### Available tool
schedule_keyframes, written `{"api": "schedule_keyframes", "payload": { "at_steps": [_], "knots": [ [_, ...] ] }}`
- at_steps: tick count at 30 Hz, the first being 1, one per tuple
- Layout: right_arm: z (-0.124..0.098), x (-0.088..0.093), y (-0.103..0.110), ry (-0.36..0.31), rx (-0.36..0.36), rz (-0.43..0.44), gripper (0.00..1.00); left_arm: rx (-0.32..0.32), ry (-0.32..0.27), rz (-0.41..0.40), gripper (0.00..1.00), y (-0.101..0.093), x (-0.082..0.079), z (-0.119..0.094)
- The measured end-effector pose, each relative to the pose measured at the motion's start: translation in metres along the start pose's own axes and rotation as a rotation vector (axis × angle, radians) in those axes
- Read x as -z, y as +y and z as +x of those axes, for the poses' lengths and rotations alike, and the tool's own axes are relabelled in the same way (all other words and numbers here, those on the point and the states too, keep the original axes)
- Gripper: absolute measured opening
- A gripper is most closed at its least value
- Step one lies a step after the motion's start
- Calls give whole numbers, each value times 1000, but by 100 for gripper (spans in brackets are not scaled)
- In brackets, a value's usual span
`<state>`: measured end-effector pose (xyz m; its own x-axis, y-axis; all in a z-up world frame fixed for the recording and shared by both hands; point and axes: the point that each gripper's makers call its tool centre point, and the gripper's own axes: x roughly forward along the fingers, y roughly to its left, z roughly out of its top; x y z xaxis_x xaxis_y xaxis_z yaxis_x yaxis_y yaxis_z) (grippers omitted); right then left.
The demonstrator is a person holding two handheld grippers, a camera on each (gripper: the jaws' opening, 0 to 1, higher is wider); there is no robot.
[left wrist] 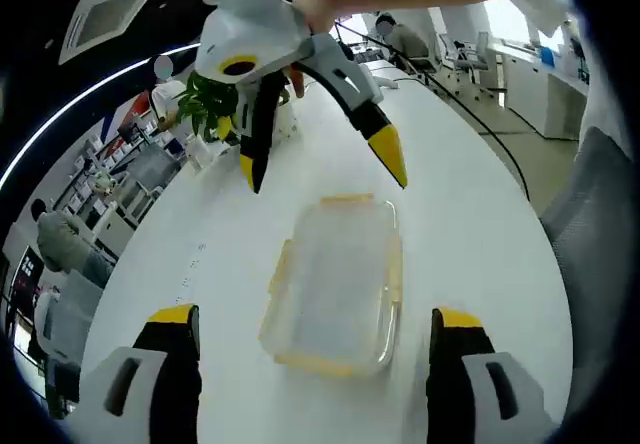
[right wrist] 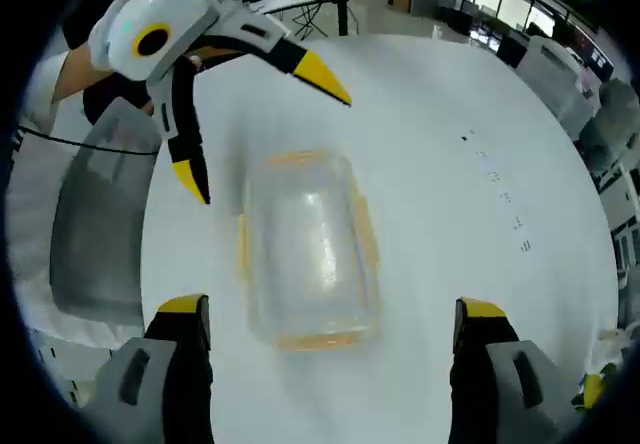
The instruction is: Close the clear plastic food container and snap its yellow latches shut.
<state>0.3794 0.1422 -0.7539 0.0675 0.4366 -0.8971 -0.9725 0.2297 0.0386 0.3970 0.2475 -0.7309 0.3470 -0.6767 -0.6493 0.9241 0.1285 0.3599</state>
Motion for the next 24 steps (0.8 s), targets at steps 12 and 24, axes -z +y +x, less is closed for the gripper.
{"api": "schedule_keyframes", "payload": {
  "at_steps": [12,24],
  "knots": [
    [29,4,4,-48,13,-62,100,94,109,33,97,-4,20,36],
    [56,13,5,27,7,-99,92,206,161,137,86,-30,29,55]
  ]
}}
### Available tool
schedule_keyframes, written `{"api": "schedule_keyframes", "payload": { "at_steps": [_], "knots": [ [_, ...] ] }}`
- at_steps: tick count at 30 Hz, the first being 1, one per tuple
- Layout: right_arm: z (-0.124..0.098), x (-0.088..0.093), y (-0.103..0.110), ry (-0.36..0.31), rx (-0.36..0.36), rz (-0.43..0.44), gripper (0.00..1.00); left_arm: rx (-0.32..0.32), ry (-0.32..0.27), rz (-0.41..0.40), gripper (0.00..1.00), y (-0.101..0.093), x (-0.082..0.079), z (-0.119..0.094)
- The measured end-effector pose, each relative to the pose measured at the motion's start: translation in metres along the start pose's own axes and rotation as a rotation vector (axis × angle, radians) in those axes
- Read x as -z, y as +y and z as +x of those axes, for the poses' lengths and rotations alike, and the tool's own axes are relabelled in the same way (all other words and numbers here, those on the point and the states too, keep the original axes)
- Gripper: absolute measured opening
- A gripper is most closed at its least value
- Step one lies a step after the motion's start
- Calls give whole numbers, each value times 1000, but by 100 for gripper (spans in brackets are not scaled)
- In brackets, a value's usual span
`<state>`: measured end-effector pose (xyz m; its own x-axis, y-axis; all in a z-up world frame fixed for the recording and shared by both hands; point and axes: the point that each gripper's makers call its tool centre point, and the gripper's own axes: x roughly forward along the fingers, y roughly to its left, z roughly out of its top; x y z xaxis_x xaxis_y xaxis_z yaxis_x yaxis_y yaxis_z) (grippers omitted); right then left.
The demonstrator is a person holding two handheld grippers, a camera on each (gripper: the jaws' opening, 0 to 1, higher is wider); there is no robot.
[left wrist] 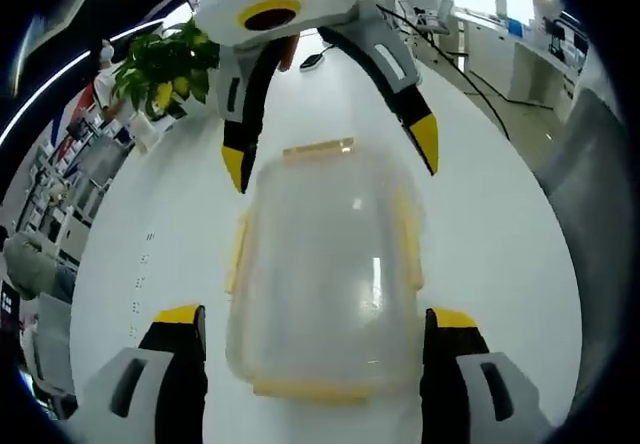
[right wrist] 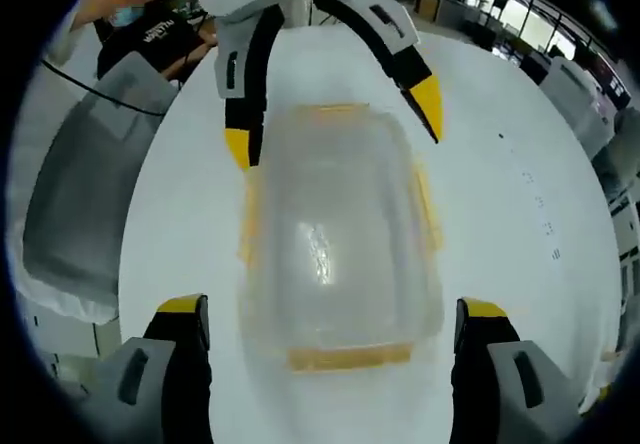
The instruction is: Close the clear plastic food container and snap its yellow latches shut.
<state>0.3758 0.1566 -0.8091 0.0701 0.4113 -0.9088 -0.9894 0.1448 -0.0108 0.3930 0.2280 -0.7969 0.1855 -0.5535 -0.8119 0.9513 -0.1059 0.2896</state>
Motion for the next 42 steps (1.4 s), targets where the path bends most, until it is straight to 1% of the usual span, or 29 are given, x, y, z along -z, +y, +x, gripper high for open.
{"api": "schedule_keyframes", "payload": {
  "at_steps": [1,2,3,4,6,10,14,15,18,21,22,24,25,28,32,33,34,35,38,41,42],
  "knots": [
    [0,5,-3,32,9,-27,79,7,9,27,83,-2,2,1],
    [0,-3,-10,6,22,-124,79,29,14,40,77,-7,3,2],
    [-6,0,-8,19,15,-79,78,-3,16,46,78,-2,3,4],
    [-4,0,-6,30,13,-72,78,11,17,41,78,-6,6,4],
    [-1,0,-3,33,13,-73,78,12,12,30,78,-3,6,1],
    [1,3,-2,43,15,-69,78,7,18,24,77,-3,7,0],
    [2,1,-2,21,12,-68,78,1,29,15,77,-6,8,-2],
    [3,1,-2,24,11,-69,78,1,30,14,77,-6,9,-2],
    [6,-3,0,63,11,-80,78,-5,38,9,77,-9,12,-5],
    [10,-11,3,83,8,-89,78,-12,44,0,77,-14,20,-11],
    [12,-14,4,86,6,-93,78,-13,46,-3,77,-16,23,-13],
    [18,-28,9,90,0,-102,78,-17,62,-6,77,-20,33,-20],
    [19,-30,10,89,-1,-104,78,-18,70,-9,77,-22,38,-23],
    [29,-53,18,63,-11,-118,79,-27,103,-14,77,-29,59,-37],
    [42,-82,27,38,-20,-128,79,-33,120,-23,77,-37,81,-54],
    [44,-87,29,35,-20,-131,79,-38,136,-28,77,-41,88,-59],
    [48,-95,33,38,-19,-138,79,-43,148,-32,77,-43,92,-62],
    [50,-98,35,46,-17,-143,79,-49,165,-34,77,-47,96,-66],
    [57,-109,40,75,-7,-158,80,-54,187,-40,77,-52,106,-73],
    [60,-118,45,62,-8,-163,80,-59,208,-45,77,-58,117,-82],
    [61,-121,46,55,-9,-164,80,-59,209,-46,77,-59,118,-83]
  ]
}}
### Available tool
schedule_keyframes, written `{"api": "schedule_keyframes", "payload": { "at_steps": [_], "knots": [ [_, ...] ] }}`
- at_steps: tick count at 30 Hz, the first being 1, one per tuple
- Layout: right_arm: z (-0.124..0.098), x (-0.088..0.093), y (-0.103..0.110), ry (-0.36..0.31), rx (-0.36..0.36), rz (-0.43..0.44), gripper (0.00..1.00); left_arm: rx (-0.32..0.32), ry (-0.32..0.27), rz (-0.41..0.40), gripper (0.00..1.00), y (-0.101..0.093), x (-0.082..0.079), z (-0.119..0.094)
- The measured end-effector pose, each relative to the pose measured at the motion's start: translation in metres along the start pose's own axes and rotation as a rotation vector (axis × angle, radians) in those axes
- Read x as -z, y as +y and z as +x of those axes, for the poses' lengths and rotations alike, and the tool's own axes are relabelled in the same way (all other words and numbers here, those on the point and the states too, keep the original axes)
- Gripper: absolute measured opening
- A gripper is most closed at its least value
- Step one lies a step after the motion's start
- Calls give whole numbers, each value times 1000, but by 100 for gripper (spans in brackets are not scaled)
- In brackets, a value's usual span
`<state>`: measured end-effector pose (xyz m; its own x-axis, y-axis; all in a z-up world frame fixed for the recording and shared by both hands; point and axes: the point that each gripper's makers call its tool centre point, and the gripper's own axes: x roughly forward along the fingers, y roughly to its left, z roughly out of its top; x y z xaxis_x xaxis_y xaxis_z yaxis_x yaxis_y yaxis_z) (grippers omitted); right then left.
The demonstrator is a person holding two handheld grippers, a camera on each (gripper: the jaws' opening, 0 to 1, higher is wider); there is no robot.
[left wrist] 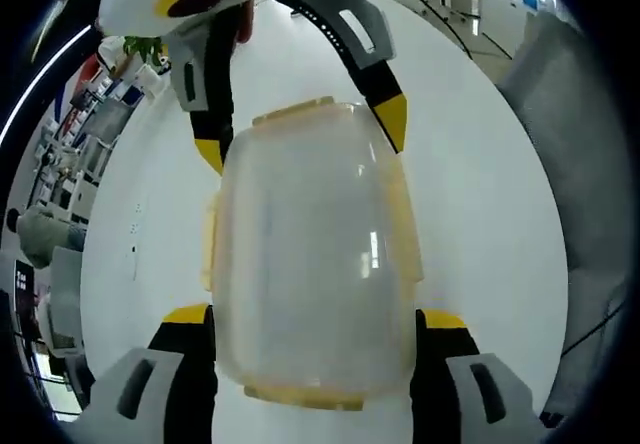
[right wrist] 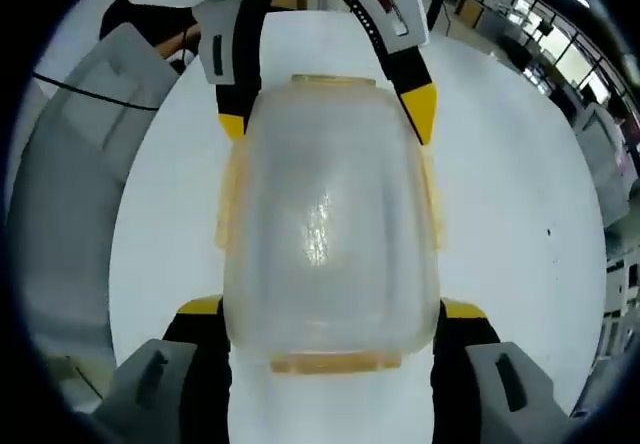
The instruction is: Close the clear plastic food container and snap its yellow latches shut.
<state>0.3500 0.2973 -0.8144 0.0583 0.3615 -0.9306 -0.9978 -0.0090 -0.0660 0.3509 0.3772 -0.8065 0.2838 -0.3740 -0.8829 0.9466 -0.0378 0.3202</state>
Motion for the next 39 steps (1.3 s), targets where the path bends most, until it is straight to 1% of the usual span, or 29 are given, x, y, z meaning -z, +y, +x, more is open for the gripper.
{"api": "schedule_keyframes", "payload": {
  "at_steps": [5,9,12,16,19,23,29,32,36,39],
  "knots": [
    [3,-10,3,-7,3,3,80,-2,6,-2,77,-2,8,-4],
    [3,-11,4,-5,1,5,81,-3,14,3,77,-1,10,-4],
    [4,-11,3,-16,-6,10,81,3,16,8,78,0,10,-4],
    [7,-13,0,-28,-14,27,83,1,19,22,78,5,11,-1],
    [10,-15,-4,-28,-25,39,84,4,35,41,78,12,14,1],
    [11,-18,-14,-40,-30,36,84,5,47,40,78,21,19,3],
    [14,-19,-36,-40,-34,19,84,5,21,8,78,40,24,8],
    [14,-19,-44,-42,-34,19,84,9,25,7,79,48,26,11],
    [15,-19,-55,-60,-32,24,84,13,21,7,79,57,27,13],
    [15,-20,-61,-66,-29,27,84,15,21,8,79,63,29,15]
  ]
}}
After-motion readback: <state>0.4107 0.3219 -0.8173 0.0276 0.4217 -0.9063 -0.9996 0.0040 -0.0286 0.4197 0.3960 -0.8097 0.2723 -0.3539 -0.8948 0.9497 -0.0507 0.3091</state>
